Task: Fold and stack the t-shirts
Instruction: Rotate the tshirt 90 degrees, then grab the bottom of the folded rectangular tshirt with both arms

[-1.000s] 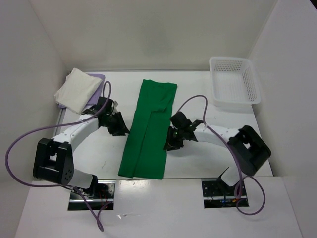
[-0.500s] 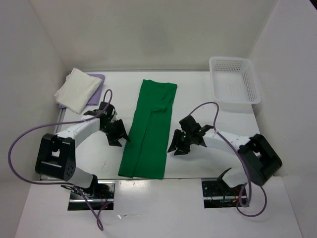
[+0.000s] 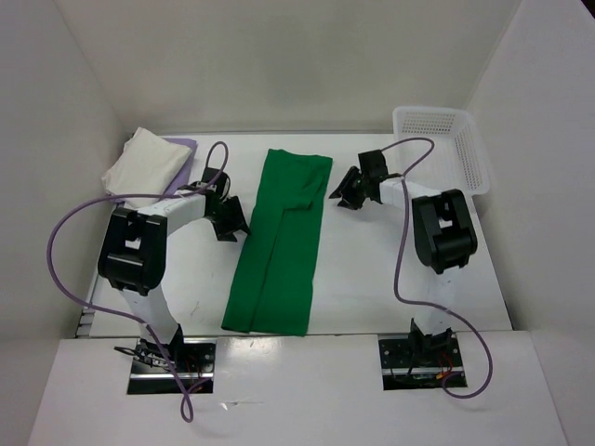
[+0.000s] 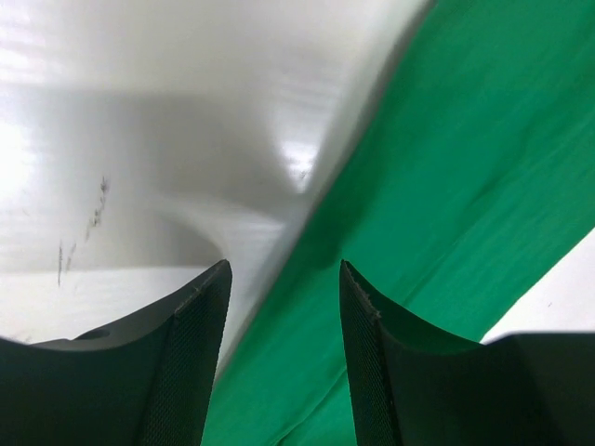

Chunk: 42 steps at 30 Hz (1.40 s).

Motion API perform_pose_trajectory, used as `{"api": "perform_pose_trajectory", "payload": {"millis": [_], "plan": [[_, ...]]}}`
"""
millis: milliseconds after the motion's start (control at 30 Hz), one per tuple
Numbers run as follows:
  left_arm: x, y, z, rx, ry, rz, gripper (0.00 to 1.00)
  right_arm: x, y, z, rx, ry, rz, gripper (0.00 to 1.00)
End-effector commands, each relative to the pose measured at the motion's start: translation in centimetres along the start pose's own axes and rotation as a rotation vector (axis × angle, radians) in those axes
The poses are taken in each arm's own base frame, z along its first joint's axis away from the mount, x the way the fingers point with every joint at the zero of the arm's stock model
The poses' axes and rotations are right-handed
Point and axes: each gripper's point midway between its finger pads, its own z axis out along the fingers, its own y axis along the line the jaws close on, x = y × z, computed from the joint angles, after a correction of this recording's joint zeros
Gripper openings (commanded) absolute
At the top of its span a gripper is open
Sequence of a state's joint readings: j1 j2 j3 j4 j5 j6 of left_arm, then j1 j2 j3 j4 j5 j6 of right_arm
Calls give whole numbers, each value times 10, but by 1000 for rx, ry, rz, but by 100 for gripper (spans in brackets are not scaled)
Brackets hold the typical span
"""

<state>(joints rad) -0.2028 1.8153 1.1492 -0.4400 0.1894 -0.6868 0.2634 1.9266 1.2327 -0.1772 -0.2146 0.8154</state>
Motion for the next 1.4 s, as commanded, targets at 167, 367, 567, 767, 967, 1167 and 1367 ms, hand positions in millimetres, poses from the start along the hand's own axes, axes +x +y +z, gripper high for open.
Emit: {"api": "perform_pose_trajectory", "payload": {"millis": [167,367,567,767,967,1167,1367], "plan": [[16,-7,-16,70,1,12,58,-52,18,64,-51,-17,-20,45],[18,-10,-25,81,1,14,58,-65,29,101,-97,24,36,32],[23,-9,-36,71,15,19,58,-101,41,131,-85,-4,42,0],[38,3,-37,52,53,-1,59,-182,117,108,-270,-168,36,20],[73,7,-38,70,167,32,60,-171,97,78,-152,-102,-45,53],[138,36,-31,84,336,-13,60,-144,97,21,18,-65,-181,53],[136,13,-34,182,334,13,62,-136,174,-113,-95,-162,-295,50]]}}
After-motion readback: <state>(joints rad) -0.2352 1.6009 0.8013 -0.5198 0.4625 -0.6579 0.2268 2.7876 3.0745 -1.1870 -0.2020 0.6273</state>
